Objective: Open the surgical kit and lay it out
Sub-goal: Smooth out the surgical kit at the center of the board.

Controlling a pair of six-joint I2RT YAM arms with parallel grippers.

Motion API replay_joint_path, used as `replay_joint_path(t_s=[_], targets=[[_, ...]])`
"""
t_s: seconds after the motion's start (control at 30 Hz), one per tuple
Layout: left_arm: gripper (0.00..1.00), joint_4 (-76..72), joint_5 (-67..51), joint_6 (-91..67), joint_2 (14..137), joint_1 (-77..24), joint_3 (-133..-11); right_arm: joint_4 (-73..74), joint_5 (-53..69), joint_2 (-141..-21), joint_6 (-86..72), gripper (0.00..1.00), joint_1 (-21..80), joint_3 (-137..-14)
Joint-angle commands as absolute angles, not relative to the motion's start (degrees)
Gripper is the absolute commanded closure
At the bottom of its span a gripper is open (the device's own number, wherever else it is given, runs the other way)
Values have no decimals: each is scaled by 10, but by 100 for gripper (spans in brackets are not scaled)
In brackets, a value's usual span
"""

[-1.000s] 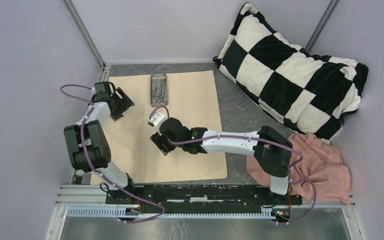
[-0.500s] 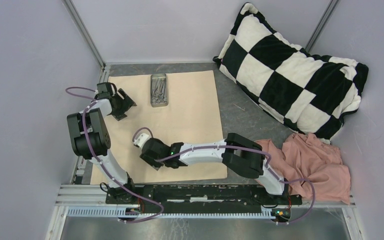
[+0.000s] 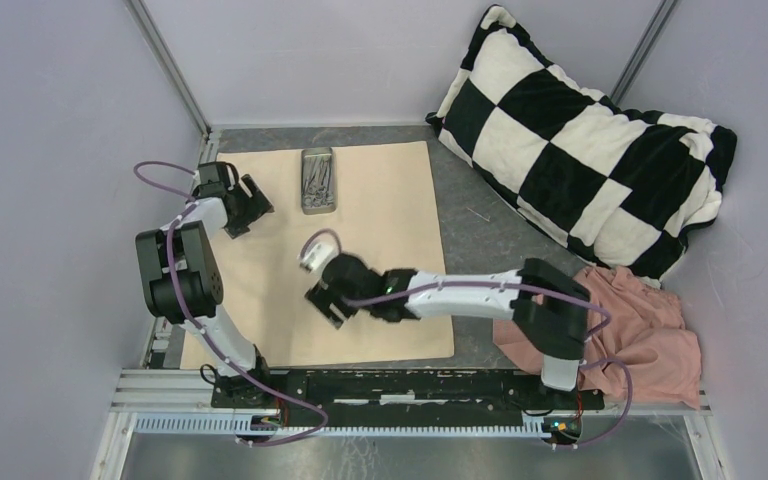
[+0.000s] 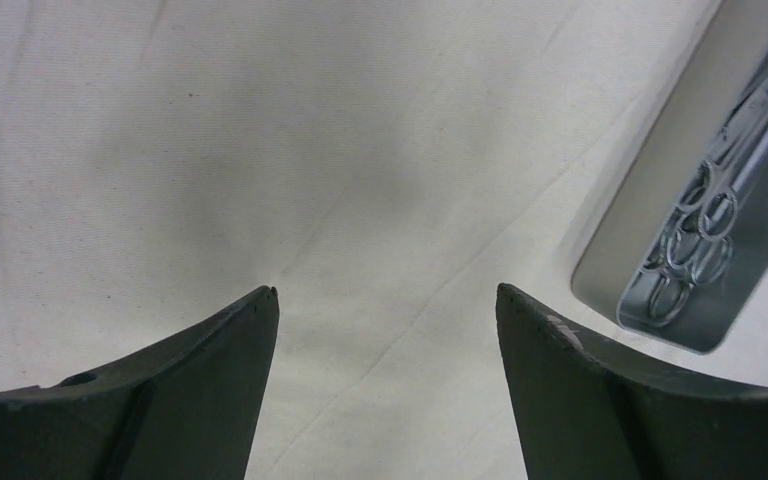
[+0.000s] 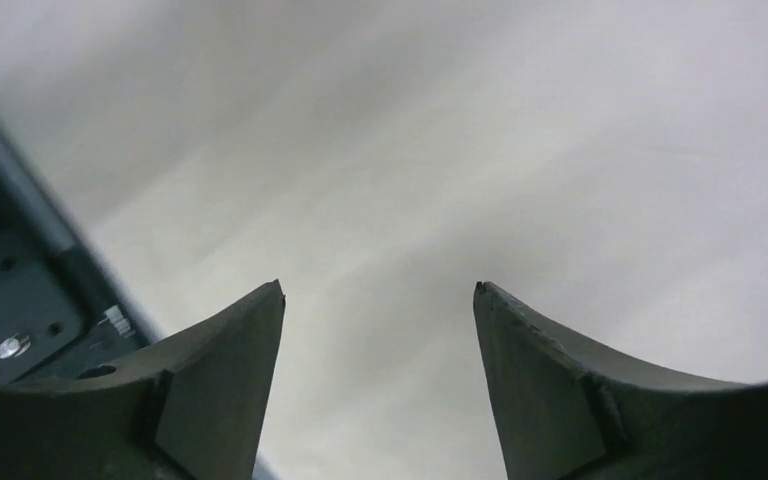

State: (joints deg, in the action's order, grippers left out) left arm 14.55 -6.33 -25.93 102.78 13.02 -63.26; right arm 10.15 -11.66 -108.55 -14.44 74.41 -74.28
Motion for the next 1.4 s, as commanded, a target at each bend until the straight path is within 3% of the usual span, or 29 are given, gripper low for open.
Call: replay_joint_path(t_s=[0.0,0.13,0.3,0.5,0.77,0.93,1.07,1.37], targets=[[15,134,-81,-215,975,125,-630,83,-145,-1018,-122,21,645,-718],[16,112,-117,-207,975,126,-630,81,-139,-1006,-101,14,574,-681],[16,97,-134,-224,1020,129,-651,75,-123,-1015,-93,13,528,-644],[16,141,-94,-232,1085,140,-690,76,-162,-1015,-107,17,531,-571],[15,193,-12,-209,1098,147,-713,82,-192,-929,-155,17,576,-436],[14,169,-5,-201,1018,134,-674,77,-213,-900,-115,11,556,-488],[14,138,-83,-210,978,134,-649,74,-187,-937,-93,10,532,-579],[18,97,-221,-332,1116,133,-774,52,-120,-1053,-109,10,475,-732]])
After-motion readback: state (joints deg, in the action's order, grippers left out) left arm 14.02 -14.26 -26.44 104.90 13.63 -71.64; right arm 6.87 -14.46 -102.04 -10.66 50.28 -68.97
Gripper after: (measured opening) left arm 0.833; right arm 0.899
